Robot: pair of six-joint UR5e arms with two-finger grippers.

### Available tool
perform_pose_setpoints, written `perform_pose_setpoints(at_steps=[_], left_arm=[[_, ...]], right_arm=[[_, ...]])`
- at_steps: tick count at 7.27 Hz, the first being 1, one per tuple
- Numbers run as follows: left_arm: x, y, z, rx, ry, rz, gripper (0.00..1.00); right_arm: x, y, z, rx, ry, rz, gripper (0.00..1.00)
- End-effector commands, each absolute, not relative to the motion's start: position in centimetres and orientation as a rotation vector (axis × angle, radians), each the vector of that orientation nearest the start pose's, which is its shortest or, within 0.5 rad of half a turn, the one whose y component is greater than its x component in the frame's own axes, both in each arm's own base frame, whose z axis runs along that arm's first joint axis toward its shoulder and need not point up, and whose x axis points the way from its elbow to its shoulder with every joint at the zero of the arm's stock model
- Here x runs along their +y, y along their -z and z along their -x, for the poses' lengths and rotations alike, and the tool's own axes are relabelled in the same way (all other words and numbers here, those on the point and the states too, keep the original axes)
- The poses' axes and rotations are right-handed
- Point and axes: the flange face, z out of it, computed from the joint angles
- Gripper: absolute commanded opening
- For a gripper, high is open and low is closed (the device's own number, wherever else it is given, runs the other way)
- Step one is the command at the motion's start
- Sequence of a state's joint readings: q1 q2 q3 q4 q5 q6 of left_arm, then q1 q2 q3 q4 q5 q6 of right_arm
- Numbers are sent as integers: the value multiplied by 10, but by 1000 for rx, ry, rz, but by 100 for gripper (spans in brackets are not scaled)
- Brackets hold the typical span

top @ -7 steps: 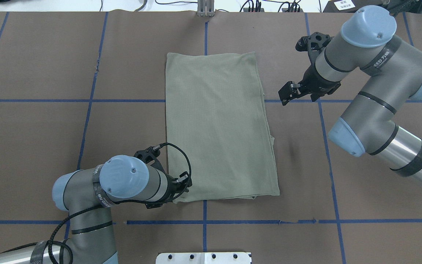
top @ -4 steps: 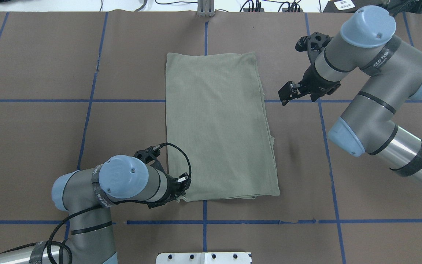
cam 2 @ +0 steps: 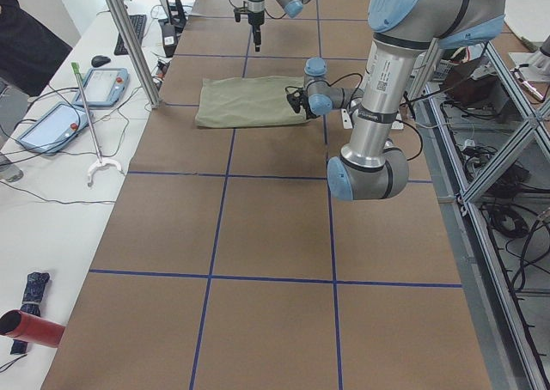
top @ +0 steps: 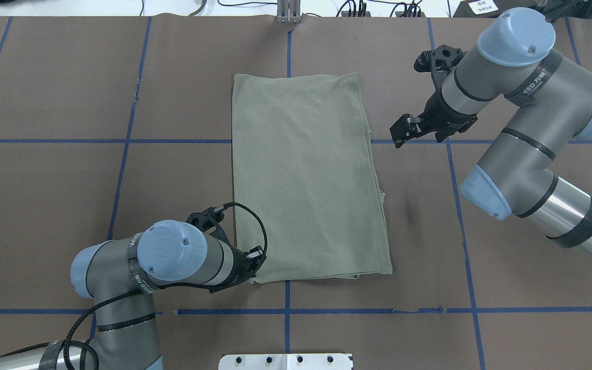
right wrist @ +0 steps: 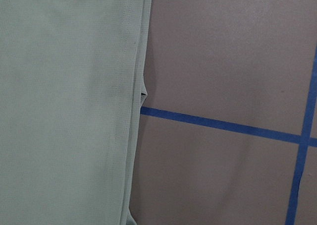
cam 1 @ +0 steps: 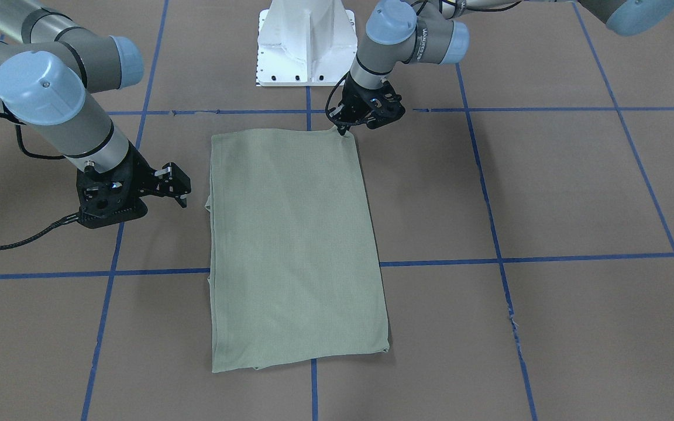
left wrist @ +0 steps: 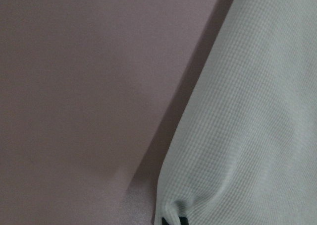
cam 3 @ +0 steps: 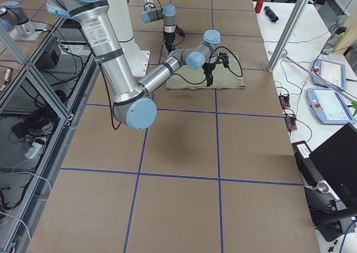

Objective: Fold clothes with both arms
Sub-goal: 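Lower the left gripper onto the near corner while the right gripper hovers, then move the right gripper down to the shirt's other near corner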

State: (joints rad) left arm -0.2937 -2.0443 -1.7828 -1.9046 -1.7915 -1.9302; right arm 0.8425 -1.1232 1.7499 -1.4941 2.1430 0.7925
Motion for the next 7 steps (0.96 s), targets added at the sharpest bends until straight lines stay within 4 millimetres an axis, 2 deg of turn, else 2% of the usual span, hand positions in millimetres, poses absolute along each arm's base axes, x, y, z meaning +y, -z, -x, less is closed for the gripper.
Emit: perform_pose_setpoints(at_steps=[1,2,3,5,7], left_arm=[[-290,-249,-563,1041,456,222,0],[-284,-245,-546,1066,419,207,0],[-278,-241,-529,1086,404,202,0],[-273,-240,-530,1090,395,206,0],[-267,-246,-539,1076,385,212,0]], right_arm=[[-512,-313,371,-879,92,-75,100],[-488,-306,393,-895,55,-25,100],[-470,-297,406,-908,27,5,100],[-417,-283,429,-919,-64,57,100],[-363,-279,444,-913,-190,120,100]])
